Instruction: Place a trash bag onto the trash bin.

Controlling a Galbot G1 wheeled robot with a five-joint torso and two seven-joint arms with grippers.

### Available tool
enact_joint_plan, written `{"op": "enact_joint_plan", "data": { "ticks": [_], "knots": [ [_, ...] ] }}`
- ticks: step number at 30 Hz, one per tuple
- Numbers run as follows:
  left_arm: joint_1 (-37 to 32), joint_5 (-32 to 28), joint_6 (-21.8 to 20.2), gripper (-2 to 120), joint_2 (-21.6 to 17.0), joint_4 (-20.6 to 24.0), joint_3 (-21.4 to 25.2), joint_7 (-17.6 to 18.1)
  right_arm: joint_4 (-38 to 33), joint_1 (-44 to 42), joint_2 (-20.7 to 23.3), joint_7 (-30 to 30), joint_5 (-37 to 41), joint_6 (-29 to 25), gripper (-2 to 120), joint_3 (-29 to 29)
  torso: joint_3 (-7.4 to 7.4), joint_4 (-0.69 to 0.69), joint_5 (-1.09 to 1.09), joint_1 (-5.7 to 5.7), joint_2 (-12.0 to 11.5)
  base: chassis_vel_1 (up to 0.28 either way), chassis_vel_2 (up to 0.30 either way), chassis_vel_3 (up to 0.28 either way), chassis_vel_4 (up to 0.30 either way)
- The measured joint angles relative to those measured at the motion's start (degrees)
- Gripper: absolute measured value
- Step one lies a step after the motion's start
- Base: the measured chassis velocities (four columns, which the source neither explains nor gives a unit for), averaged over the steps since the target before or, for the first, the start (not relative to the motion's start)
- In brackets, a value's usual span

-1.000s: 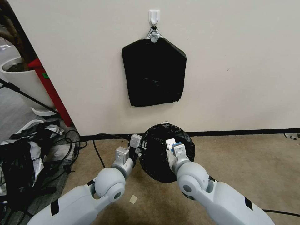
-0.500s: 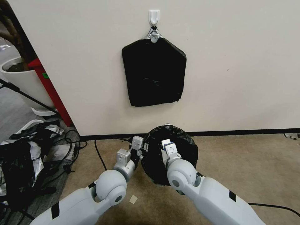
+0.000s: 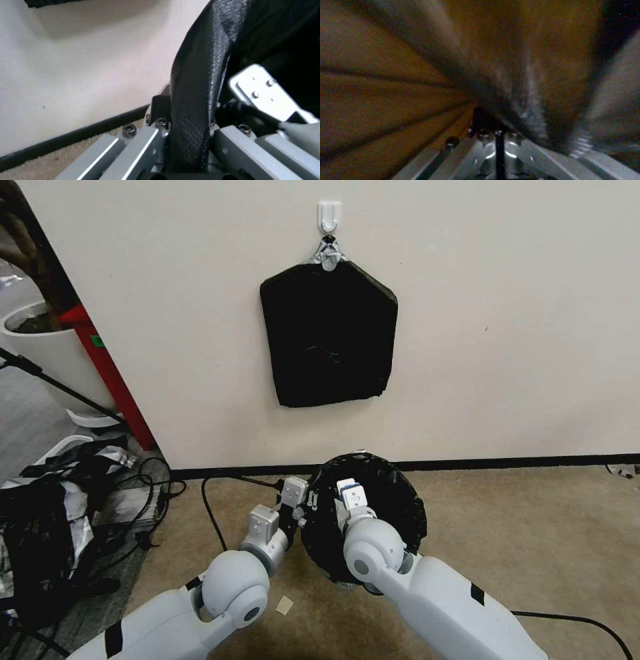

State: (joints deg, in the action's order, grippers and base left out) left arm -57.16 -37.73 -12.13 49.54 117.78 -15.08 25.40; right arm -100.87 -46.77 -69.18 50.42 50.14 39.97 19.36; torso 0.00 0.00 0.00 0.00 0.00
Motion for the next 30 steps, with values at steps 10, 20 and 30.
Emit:
{"op": "enact_joint_plan", "data": {
  "ticks": [10, 20, 30],
  "knots": [
    [-0.2, -0.16, -0.01, 3, -0.55, 0.77, 0.13, -0.54, 2.52, 0.68, -1.53, -0.43, -0.18, -0.46, 0, -0.18, 0.0, 0.0, 0.0, 0.0, 0.0, 0.0, 0.0, 0.0, 0.0],
    [-1.13, -0.42, -0.02, 3, -0.65, 1.08, 1.19, -0.63, 0.86, 0.12, -1.22, -0.43, 0.2, -0.4, 0, -0.48, 0.0, 0.0, 0.0, 0.0, 0.0, 0.0, 0.0, 0.0, 0.0],
    [-0.25, -5.18, -1.49, 3, -0.34, -0.9, 2.52, 0.65, -9.32, -2.48, 5.21, -0.99, 2.88, 0.3, 0, -1.68, 0.0, 0.0, 0.01, 0.0, 0.0, 0.0, 0.0, 0.0, 0.0]
  ]
}}
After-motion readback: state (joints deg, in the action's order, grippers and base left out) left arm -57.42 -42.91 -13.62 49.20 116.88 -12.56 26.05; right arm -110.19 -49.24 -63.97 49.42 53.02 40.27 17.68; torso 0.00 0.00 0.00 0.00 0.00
